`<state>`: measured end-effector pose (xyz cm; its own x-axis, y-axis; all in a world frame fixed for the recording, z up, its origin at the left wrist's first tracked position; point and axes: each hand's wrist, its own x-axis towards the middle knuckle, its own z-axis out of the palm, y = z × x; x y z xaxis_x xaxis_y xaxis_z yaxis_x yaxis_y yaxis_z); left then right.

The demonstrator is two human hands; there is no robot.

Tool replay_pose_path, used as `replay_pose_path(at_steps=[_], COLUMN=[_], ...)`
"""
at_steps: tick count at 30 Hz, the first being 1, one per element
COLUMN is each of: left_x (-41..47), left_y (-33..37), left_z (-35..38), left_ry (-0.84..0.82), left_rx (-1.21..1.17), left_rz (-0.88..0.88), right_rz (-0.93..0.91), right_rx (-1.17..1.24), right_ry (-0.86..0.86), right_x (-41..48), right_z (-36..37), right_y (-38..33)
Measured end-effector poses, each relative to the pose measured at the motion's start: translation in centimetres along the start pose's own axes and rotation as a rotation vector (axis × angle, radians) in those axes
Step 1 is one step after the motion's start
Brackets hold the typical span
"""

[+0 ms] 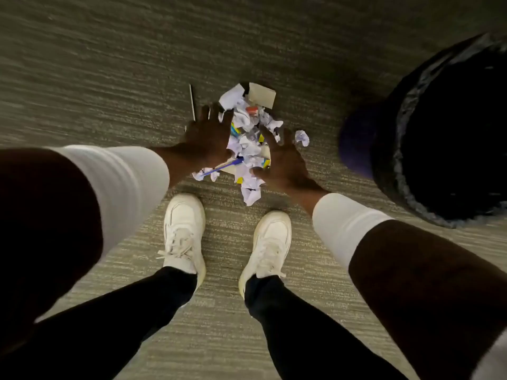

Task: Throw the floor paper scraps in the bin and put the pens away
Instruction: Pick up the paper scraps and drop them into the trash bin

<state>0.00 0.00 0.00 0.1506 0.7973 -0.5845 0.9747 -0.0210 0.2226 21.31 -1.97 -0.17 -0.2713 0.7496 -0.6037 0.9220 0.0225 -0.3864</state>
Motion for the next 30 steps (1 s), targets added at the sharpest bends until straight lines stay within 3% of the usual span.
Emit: replay_pose_path(at_steps=[9,12,18,25,30], left_x=[5.5,5.8,5.2,0.8,-4.2], left_y=[-0.3,-0.2,-0.5,1.4,6.6], left_z=[4.3,5.0,3.4,-2.5,-7.6], left_ry=[-0.12,-0.017,0.188,0.173,0.21], left_rx=[-0.055,-0.18,0.03,-0.066,-0.175], left_rz=[0.165,0.134,0.351,0.165,0.112], right_rz=[-0.034,-0.052,-0.057,-0.02,0.074], right_rx=[-0.182,-0.127,-0.06,0.029,0.123], right_ry=[0.065,0.098,0.22,0.312,0.392], right_x=[3.4,4.3,4.2,-1.2,-6.3], right_z=[4.5,4.5,3.6,-0.3,-5.5], right_y=[0.5,1.1,2.0,0.9,-1.0])
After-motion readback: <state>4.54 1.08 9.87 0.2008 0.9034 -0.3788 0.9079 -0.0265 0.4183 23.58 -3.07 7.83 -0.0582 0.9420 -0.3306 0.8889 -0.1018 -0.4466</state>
